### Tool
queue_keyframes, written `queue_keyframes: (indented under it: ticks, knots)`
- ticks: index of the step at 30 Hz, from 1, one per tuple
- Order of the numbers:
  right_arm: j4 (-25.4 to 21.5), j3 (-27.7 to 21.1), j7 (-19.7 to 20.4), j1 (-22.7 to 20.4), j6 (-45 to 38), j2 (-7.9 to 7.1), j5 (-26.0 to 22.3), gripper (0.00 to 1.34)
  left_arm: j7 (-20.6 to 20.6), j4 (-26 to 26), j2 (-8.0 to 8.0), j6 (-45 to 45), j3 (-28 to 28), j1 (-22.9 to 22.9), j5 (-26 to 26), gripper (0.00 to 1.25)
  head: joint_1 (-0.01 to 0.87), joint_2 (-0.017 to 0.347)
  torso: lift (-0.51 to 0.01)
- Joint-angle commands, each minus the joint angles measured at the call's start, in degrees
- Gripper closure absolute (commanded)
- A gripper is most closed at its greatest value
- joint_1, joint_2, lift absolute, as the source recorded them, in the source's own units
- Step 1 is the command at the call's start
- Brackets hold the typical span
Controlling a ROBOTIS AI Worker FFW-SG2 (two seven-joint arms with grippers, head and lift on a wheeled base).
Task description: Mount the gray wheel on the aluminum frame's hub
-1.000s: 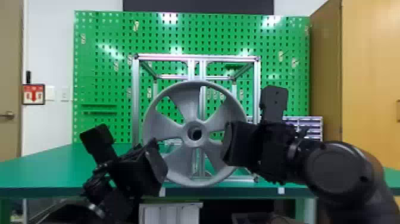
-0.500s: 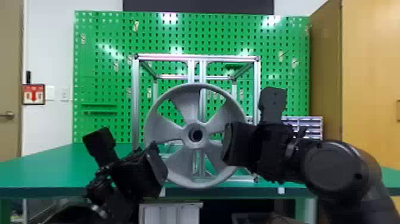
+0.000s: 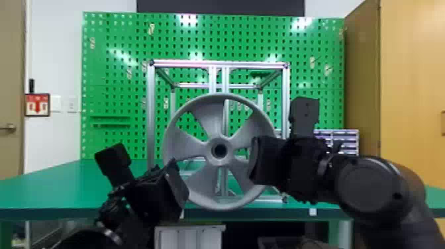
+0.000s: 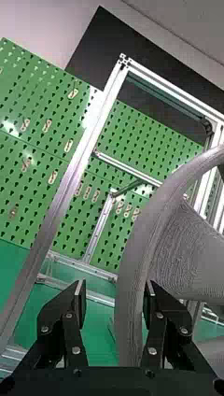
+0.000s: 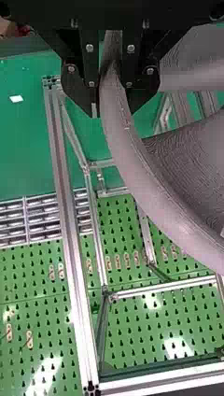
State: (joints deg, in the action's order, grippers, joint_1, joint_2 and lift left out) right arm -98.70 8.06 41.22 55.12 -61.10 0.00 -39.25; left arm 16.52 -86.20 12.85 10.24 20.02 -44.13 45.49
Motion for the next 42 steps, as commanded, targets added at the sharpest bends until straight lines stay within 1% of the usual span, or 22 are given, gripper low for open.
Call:
queue_keyframes:
  ticks: [1, 26, 34, 42]
  knots:
    - [0.0, 0.11, 0.0, 0.16, 0.37, 0.05, 0.23, 1.17, 0.0, 0.24, -0.11, -0.22, 0.19, -0.34, 0.03, 0.72, -0.005, 0.006, -0.499]
    - [0.96, -0.24, -0.17, 0.07, 0.54, 0.05, -0.04, 1.17, 0.0, 0.24, -0.11, -0.39, -0.34, -0.17, -1.55, 0.72, -0.005, 0.006, -0.499]
    - [2.02, -0.59, -1.14, 0.33, 0.72, 0.05, 0.05, 1.17, 0.0, 0.33, -0.11, -0.39, -0.78, -0.52, -1.99, 0.72, -0.005, 0.006, -0.499]
    - [3.43, -0.33, -1.75, 1.21, 0.98, 0.05, 0.67, 1.17, 0.0, 1.82, -0.11, -0.39, -0.6, -1.66, -1.81, 0.72, -0.005, 0.006, -0.499]
